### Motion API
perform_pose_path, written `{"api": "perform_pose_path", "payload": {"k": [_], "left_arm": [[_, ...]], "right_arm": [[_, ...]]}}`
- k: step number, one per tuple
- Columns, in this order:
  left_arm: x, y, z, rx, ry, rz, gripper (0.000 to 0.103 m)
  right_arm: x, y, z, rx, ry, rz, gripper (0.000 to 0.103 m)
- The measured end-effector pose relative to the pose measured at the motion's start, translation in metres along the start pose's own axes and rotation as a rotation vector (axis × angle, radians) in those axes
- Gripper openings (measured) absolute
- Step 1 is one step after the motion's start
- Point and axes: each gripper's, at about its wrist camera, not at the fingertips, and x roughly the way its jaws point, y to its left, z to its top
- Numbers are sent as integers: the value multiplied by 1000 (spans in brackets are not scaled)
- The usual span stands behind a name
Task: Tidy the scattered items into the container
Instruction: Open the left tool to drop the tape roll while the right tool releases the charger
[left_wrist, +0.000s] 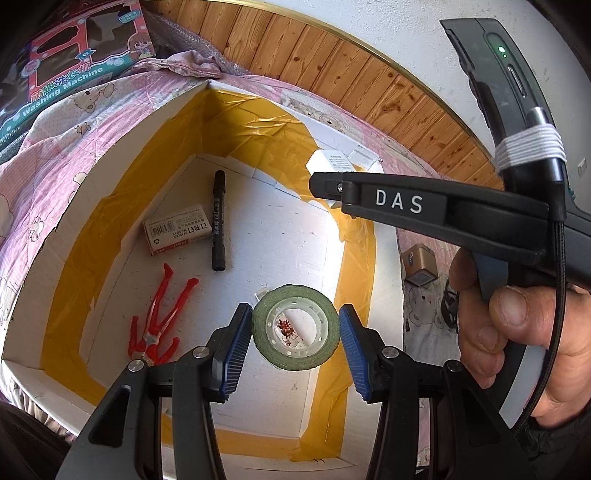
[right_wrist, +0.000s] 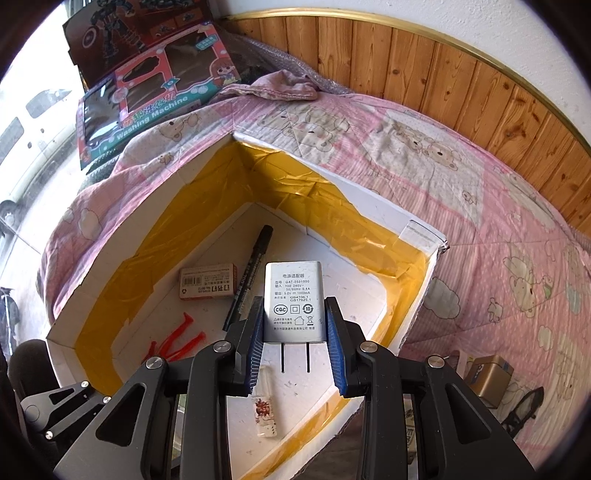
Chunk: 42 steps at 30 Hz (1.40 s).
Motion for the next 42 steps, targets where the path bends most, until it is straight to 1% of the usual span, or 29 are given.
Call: {"api": "perform_pose_path", "payload": {"k": [6, 12, 16, 26, 30, 32, 33, 37, 41, 42], "left_arm": [[0, 0, 1, 7, 0, 27, 49], [5, 7, -5, -7, 25, 48, 49], [9, 11, -10, -15, 43, 69, 49], [8, 12, -7, -16, 41, 92, 49], [12, 13, -7, -20, 52, 98, 50], [15, 14, -7, -23, 72, 103, 50], [15, 13, -7, -22, 74, 103, 50], [8, 13, -9, -31, 68, 88, 50], [-13, 10, -11, -54, 17, 71, 50], [-20, 6, -13, -40, -5, 78, 50]], "right_arm": [[2, 1, 2, -16, 6, 1, 32], [11, -2, 2, -10, 35, 15, 32], [16, 1, 1, -30, 50, 27, 32], [19, 3, 0, -32, 53, 32, 32], [21, 4, -2, -37, 55, 39, 34], [20, 4, -5, -30, 58, 45, 38], [17, 4, -6, -23, 55, 52, 40], [-3, 3, -14, 1, 22, 80, 40], [-49, 9, -32, -5, -90, 108, 40], [-62, 12, -40, -10, -123, 120, 37]]}}
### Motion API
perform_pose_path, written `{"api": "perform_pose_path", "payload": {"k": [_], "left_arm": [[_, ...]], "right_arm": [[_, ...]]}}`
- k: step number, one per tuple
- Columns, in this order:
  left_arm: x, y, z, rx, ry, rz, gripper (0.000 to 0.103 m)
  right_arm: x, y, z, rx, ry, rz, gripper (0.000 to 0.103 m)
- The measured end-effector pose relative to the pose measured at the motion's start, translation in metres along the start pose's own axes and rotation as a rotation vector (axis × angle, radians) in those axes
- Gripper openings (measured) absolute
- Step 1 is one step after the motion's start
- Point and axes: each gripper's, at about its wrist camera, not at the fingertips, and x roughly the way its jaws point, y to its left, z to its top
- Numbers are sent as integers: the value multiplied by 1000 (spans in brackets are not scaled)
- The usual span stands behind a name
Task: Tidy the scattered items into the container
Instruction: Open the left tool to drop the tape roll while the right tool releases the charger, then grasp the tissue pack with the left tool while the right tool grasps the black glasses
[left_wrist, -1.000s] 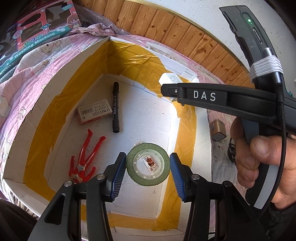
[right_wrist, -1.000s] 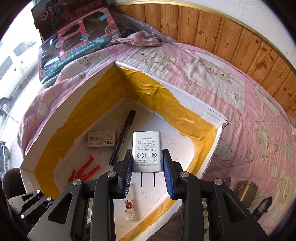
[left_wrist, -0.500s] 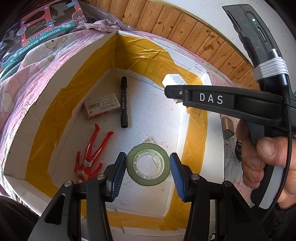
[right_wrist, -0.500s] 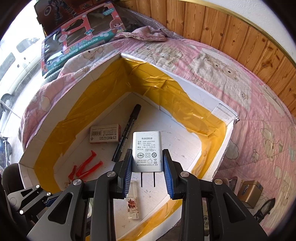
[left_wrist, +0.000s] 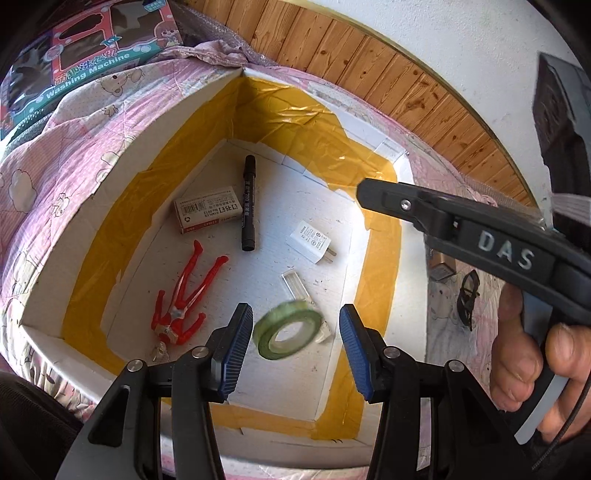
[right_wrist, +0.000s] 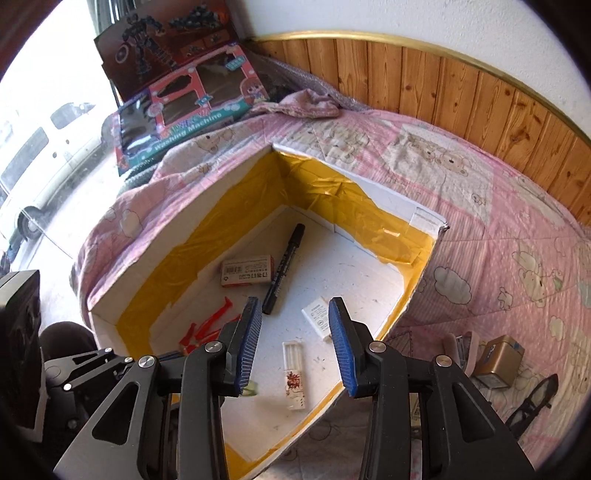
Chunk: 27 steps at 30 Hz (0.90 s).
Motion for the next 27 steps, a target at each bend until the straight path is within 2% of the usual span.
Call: {"api": "perform_pose_path", "payload": {"k": [2, 6, 10, 14, 19, 20, 23, 27], "left_arm": [[-18, -10, -7, 46, -55, 27, 50], [-51, -33, -28, 160, -146, 53, 50], [-70, -57, -51, 258, -178, 55, 50], [-69, -85, -68, 307, -144, -12, 50], [-35, -130, -79, 350, -43, -92, 53], [-24, -138, -78, 350, -25, -99, 55], [12, -157, -69, 329, 36, -115, 58], [59, -171, -50, 297, 82, -94, 58]], "right_arm": [[-24, 12, -17, -13, -54, 22, 25], [-62, 22, -63, 32, -130, 24, 25], [-94, 1, -116, 202, -193, 23, 25], [-109, -46, -167, 404, -194, 7, 28], [-118, -112, -203, 599, -169, -91, 32], [-119, -124, -207, 635, -165, -106, 37], [-118, -159, -210, 693, -148, -145, 38], [-110, -206, -201, 757, -143, -199, 43]]}}
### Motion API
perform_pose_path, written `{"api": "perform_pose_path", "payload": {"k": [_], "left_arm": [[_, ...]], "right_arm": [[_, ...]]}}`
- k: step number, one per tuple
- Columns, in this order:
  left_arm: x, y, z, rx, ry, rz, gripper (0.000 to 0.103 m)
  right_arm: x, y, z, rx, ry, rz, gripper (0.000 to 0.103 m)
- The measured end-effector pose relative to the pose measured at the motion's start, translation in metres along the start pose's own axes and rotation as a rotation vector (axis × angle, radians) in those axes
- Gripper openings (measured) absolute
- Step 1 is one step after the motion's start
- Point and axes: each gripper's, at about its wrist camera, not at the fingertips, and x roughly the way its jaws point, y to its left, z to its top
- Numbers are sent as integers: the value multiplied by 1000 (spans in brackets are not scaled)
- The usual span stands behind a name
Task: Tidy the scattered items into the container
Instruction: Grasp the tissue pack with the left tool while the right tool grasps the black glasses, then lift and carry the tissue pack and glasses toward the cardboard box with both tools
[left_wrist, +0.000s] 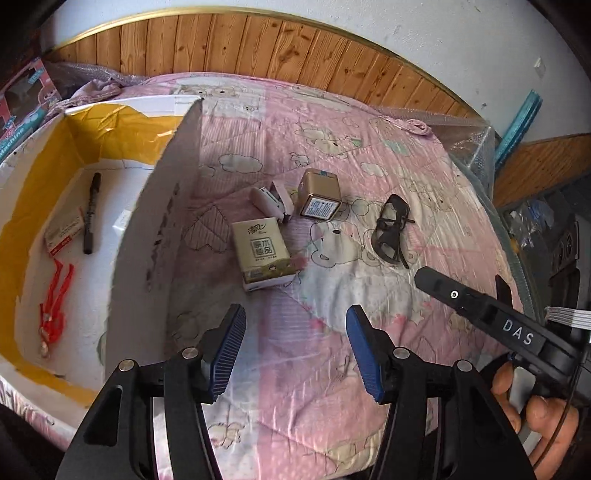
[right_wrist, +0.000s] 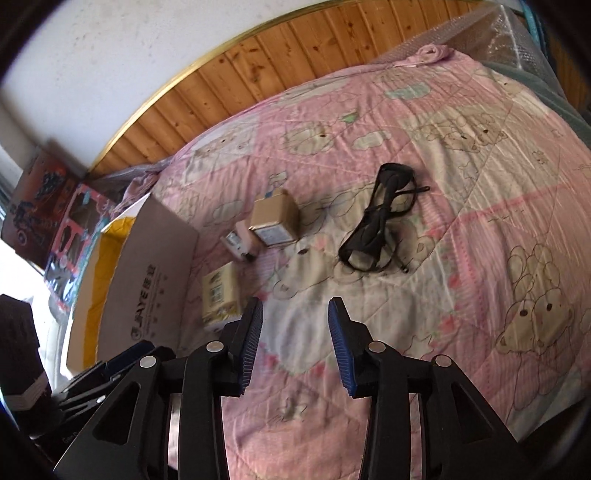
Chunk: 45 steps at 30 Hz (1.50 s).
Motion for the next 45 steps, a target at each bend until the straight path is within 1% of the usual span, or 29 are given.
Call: {"api": "perform_pose_path", "payload": {"k": [2, 5, 7, 9, 11, 12, 13, 14, 15, 16, 17, 18, 19, 20, 22, 23, 30, 35, 39, 45], "left_arm": [[21, 1, 11, 3, 22, 45, 58], [46, 8, 25, -13, 39, 79, 58], [61, 14, 31, -36, 47, 90, 58], [75, 17, 37, -45, 57, 128, 58], [88, 20, 40, -54, 63, 142, 58], [95, 21, 41, -56, 72, 152, 59], [103, 23, 42, -58, 84, 164, 59], [110, 24, 43, -60, 98, 169, 59], [118, 26, 42, -67, 117, 171, 59], [121, 26, 43, -63, 107, 178, 60], [122, 24, 43, -45, 89, 188, 60], [125, 22, 43, -24, 90, 198, 60], [126, 19, 43, -3, 91, 213, 54], [126, 17, 43, 16, 87, 221, 52], [122, 14, 42, 22, 83, 206, 52], [119, 13, 42, 23, 77, 207, 52], [93, 4, 29, 37, 50, 190, 52], [68, -1, 17, 19, 36, 162, 52], [51, -5, 6, 14, 23, 145, 52], [33, -7, -10, -1, 23, 122, 52]], "right_arm": [[15, -14, 20, 41, -2, -39, 45], [44, -31, 46, 72, 9, -117, 48], [68, -39, 60, 66, 34, -149, 49], [89, -46, 70, 55, 53, -185, 49], [112, -53, 77, 43, 76, -215, 50], [122, -58, 78, 45, 88, -221, 54], [128, -60, 78, 35, 87, -228, 54], [128, -58, 77, 1, 59, -235, 52], [130, -55, 76, -28, 61, -250, 50], [130, -53, 75, -43, 57, -251, 43], [129, -54, 74, -39, 58, -232, 36], [126, -55, 74, -34, 57, -219, 34], [124, -55, 73, -30, 55, -210, 33], [121, -55, 73, -24, 53, -201, 33], [115, -53, 70, -8, 48, -182, 31], [111, -51, 68, -3, 47, -175, 12], [88, -37, 53, -16, 48, -122, 12], [69, -36, 39, 27, 43, -63, 12], [57, -35, 23, 45, 49, -36, 12], [47, -22, 3, 19, 59, -16, 12]]}}
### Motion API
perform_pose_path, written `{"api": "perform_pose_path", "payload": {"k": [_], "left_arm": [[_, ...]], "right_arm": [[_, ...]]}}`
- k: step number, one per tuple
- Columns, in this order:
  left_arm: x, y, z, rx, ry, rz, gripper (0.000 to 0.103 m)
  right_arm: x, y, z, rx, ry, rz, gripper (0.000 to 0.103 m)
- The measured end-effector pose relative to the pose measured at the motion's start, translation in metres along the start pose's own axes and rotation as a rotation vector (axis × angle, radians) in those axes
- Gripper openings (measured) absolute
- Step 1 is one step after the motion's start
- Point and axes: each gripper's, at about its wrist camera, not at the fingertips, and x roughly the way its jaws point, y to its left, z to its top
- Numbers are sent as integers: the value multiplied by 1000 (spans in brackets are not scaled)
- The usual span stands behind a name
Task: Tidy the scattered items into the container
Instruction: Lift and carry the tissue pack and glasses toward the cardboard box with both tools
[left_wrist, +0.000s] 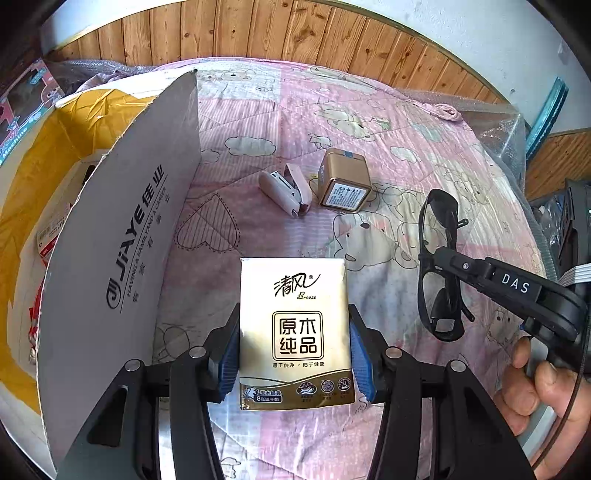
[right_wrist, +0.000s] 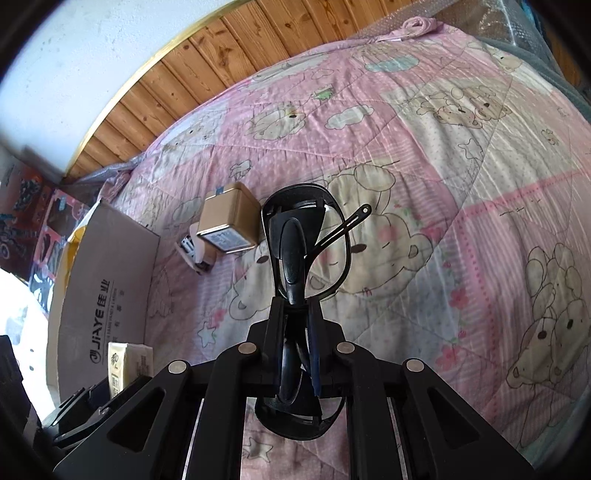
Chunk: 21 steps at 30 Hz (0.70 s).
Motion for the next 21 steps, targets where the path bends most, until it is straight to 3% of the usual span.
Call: {"api": "perform_pose_path", "payload": {"k": [21], "left_arm": [[-59, -5, -41, 54, -45, -20, 52]], "right_arm": [[-39, 35, -67, -86, 16, 70, 12]]}}
